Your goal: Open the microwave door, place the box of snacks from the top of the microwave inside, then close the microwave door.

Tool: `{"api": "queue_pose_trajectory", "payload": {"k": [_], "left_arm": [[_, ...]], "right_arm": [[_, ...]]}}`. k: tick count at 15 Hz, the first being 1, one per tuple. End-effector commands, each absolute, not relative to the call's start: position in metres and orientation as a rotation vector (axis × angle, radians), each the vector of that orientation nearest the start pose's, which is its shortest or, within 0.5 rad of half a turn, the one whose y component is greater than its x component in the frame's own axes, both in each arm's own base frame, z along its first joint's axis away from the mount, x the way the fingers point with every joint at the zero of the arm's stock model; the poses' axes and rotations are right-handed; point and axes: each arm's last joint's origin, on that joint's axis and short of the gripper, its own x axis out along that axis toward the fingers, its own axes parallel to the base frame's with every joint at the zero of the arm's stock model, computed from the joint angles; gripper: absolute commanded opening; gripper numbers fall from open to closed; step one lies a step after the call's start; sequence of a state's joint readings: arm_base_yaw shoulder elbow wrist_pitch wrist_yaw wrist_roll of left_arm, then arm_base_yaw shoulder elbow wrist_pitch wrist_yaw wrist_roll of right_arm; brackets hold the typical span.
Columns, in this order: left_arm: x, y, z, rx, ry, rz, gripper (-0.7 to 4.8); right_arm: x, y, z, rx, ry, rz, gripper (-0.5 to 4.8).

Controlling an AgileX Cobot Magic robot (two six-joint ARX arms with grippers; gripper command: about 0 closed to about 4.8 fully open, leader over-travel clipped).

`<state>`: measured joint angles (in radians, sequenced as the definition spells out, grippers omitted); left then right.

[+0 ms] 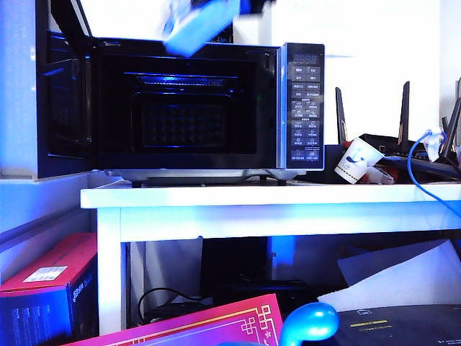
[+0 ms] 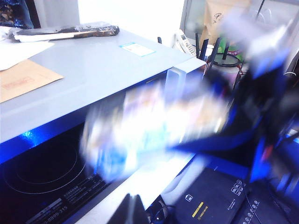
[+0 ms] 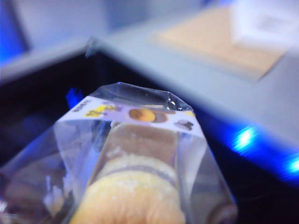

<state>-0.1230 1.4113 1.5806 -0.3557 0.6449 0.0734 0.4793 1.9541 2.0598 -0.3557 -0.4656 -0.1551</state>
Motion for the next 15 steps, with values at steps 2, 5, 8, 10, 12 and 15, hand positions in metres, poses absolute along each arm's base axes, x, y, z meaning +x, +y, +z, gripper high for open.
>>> {"api": "queue_pose_trajectory", "payload": {"k": [2,5,8,10,12,15], "left_arm": [[0.292,-0.054,0.452,0.024,0.132,-0.778,-0.05],[0.292,-0.054,0.452,0.024,0.132,-0.778,-0.05],[0.292,-0.054,0.452,0.024,0.133,-0.779,-0.05],[0.292,-0.054,0.452,0.024,0.133,-0.779,-0.05],[0.292,-0.054,0.452,0.024,0.133,-0.779,-0.05],[0.292,-0.054,0.452,0.024,0.133,-0.779,-0.05]], "right_arm": [[0.403,0.226,0.384,-0.139,0.110,0.954,2.73],[0.425,0.237,0.352,-0.116,0.093,0.946,2.73],[0.448,0.249,0.316,-0.077,0.076,0.866,2.73],[0.462,0.254,0.295,-0.054,0.038,0.794,2.73],[0.473,0.260,0.274,-0.048,-0.026,0.784,2.73],[0.484,0.266,0.247,-0.035,-0.117,0.674,2.74]]}}
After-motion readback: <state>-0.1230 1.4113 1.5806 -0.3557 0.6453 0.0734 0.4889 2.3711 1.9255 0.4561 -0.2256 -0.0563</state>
